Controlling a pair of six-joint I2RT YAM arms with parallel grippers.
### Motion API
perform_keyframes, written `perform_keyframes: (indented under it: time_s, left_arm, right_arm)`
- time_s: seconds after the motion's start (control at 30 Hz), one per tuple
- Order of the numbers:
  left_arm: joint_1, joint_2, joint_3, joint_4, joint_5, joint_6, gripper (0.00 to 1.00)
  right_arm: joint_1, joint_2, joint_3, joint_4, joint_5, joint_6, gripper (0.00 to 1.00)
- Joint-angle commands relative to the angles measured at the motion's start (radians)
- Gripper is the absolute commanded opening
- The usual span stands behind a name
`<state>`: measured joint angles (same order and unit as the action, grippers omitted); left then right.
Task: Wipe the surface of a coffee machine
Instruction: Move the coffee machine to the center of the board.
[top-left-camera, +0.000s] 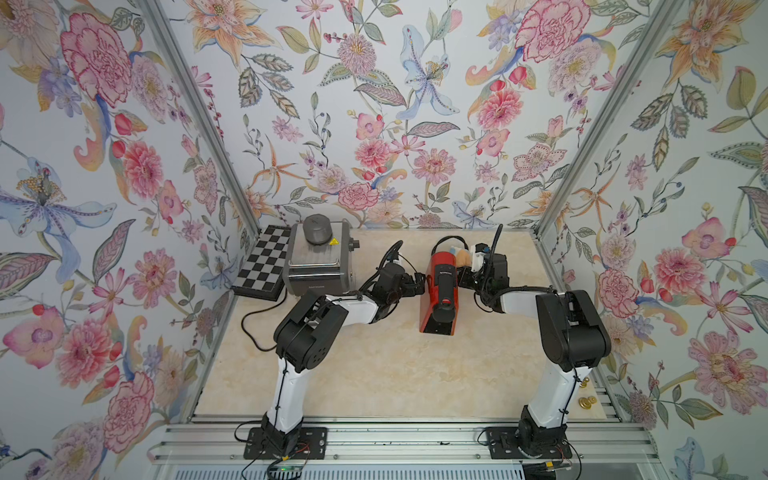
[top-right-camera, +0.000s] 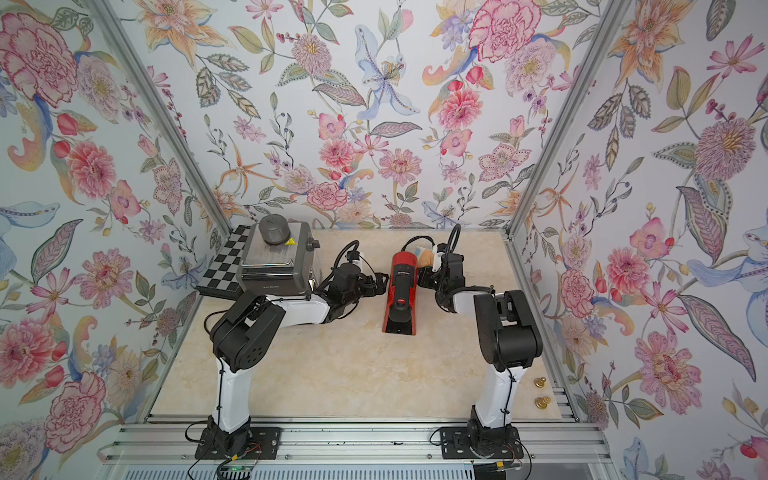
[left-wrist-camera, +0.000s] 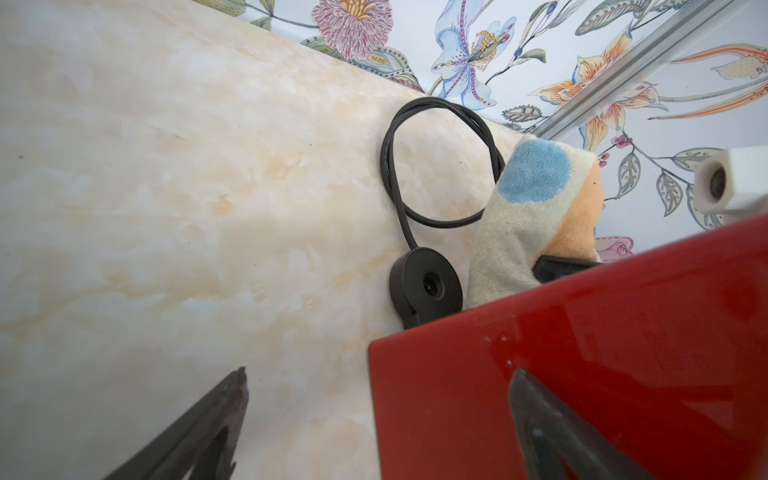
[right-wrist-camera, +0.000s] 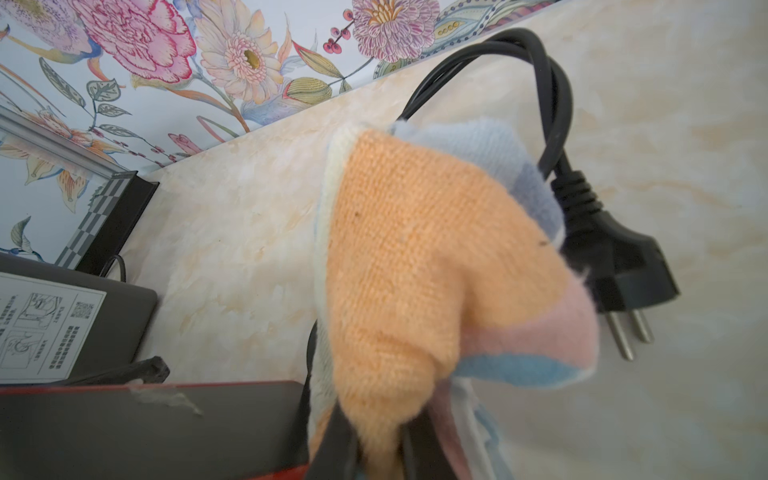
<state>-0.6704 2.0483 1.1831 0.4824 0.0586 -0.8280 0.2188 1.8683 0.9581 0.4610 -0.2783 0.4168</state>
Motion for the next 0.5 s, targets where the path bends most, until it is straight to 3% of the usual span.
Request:
perform_keyframes:
  time_s: [0.0,0.27,0.47]
  left_arm:
    - [-0.123,-0.061,-0.038,0.099,0.089,-0.013,0.99]
    - [-0.220,-0.110,-0.076,0.094,0.035,-0.025,0.99]
    - [-0.264,-0.162,-0.051,0.010,-0.017,-0.006,0.99]
  right_arm:
    - [0.174,-0.069,-0.061,-0.075,-0.184,0.048,0.00]
    - [0.228,-0.143,-0.128,-0.070,-0.165,0.046,0.00]
    - [0.229,-0.139,-0.141,-0.030,-0.238,0.032,0.00]
